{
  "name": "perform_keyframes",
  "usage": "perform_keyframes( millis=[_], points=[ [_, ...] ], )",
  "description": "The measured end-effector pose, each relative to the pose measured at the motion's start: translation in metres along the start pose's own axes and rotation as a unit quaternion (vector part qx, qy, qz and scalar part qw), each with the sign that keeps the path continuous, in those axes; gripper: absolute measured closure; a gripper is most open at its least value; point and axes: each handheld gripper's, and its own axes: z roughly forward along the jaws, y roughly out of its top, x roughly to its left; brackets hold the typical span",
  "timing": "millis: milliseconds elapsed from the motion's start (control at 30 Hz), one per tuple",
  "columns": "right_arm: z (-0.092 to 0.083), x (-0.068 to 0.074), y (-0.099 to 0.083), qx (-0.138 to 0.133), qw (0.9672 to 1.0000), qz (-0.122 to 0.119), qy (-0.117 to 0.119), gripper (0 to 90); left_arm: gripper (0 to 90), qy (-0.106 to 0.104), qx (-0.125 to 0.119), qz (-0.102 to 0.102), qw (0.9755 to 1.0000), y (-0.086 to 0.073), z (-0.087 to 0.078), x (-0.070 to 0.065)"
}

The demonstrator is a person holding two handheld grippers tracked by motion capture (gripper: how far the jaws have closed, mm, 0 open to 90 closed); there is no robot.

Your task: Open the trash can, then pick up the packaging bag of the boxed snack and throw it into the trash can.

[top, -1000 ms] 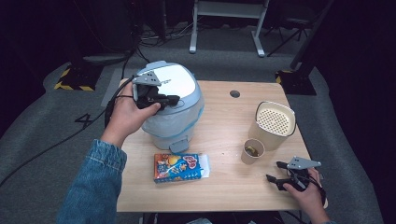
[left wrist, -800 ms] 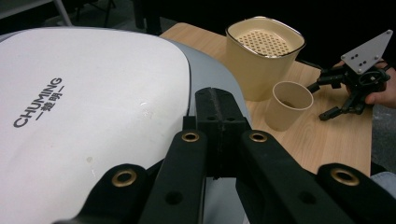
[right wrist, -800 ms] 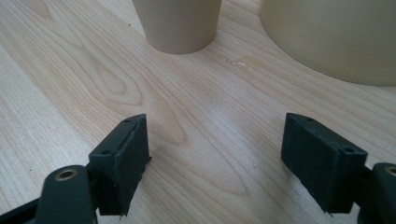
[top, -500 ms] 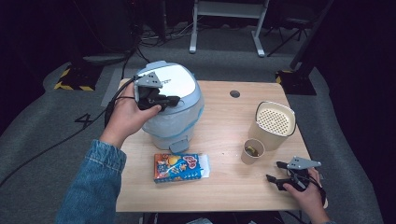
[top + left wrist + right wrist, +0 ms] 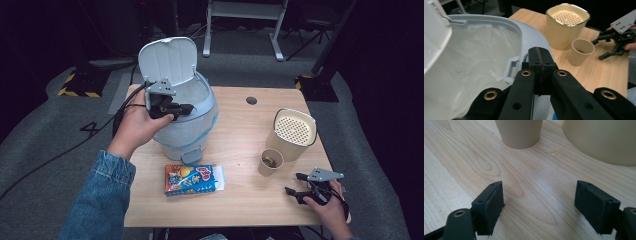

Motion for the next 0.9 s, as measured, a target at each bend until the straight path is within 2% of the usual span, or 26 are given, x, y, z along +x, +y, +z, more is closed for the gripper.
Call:
perform_keyframes(
  millis=[33, 67, 100, 133, 167, 233, 267, 333, 367, 500, 600, 667, 700, 833, 867, 900],
  points=[
    [0.000, 0.000, 0.000, 0.000, 1.0000, 0.000, 0.000, 23.5, 90.0, 0.003, -0.002, 0.004, 1.0000, -0.001, -0.001, -0.001],
    [0.000, 0.000, 0.000, 0.000, 1.0000, 0.000, 0.000, 23.5, 86.3, 0.003, -0.002, 0.004, 1.0000, -0.001, -0.001, -0.001],
    [0.000, 0.000, 0.000, 0.000, 1.0000, 0.000, 0.000, 23.5, 69.0, 0.017, -0.013, -0.009, 0.9997, -0.003, -0.003, -0.001],
    [0.000, 0.000, 0.000, 0.000, 1.0000, 0.001, -0.001, 23.5, 60.4, 0.013, -0.019, -0.011, 0.9997, -0.005, -0.004, -0.002],
    [0.000, 0.000, 0.000, 0.001, 1.0000, 0.002, -0.002, 23.6, 59.8, 0.011, -0.021, -0.010, 0.9997, -0.007, -0.006, -0.002],
    [0.000, 0.001, 0.000, 0.000, 1.0000, 0.005, -0.004, 23.6, 52.0, 0.010, -0.027, -0.009, 0.9995, -0.008, -0.008, -0.002],
    [0.000, 0.002, 0.000, 0.000, 1.0000, 0.006, -0.006, 23.6, 49.3, 0.011, -0.039, -0.003, 0.9992, -0.012, -0.013, -0.005],
    [-0.001, 0.003, 0.000, 0.000, 0.9999, 0.009, -0.013, 23.8, 46.0, 0.010, -0.041, -0.002, 0.9991, -0.014, -0.016, -0.008],
    [-0.001, 0.004, 0.000, -0.001, 0.9999, 0.007, -0.013, 24.2, 44.5, 0.005, -0.048, 0.003, 0.9988, -0.018, -0.022, -0.014],
    [-0.003, 0.010, 0.003, -0.003, 1.0000, -0.003, 0.002, 26.3, 40.4, -0.004, -0.057, 0.006, 0.9984, -0.025, -0.031, -0.024],
    [-0.008, 0.018, 0.010, -0.010, 0.9998, -0.013, 0.014, 29.8, 37.8, 0.006, -0.057, 0.011, 0.9983, -0.038, -0.044, -0.037],
    [-0.010, 0.021, 0.013, -0.007, 0.9996, -0.018, 0.020, 33.0, 35.1, 0.010, -0.055, 0.009, 0.9984, -0.041, -0.047, -0.040],
    [-0.013, 0.028, 0.017, -0.008, 0.9991, -0.026, 0.032, 36.8, 34.6, 0.017, -0.048, 0.006, 0.9987, -0.049, -0.053, -0.045],
    [-0.016, 0.043, 0.027, -0.016, 0.9974, -0.048, 0.050, 38.8, 34.8, 0.019, -0.052, 0.005, 0.9984, -0.067, -0.061, -0.052],
    [-0.016, 0.043, 0.027, -0.016, 0.9974, -0.048, 0.050, 38.8, 34.8, 0.019, -0.052, 0.005, 0.9984, -0.067, -0.061, -0.052],
    [-0.019, 0.050, 0.032, -0.021, 0.9965, -0.057, 0.057, 38.6, 34.8, 0.020, -0.052, 0.006, 0.9984, -0.077, -0.063, -0.053]
  ],
)
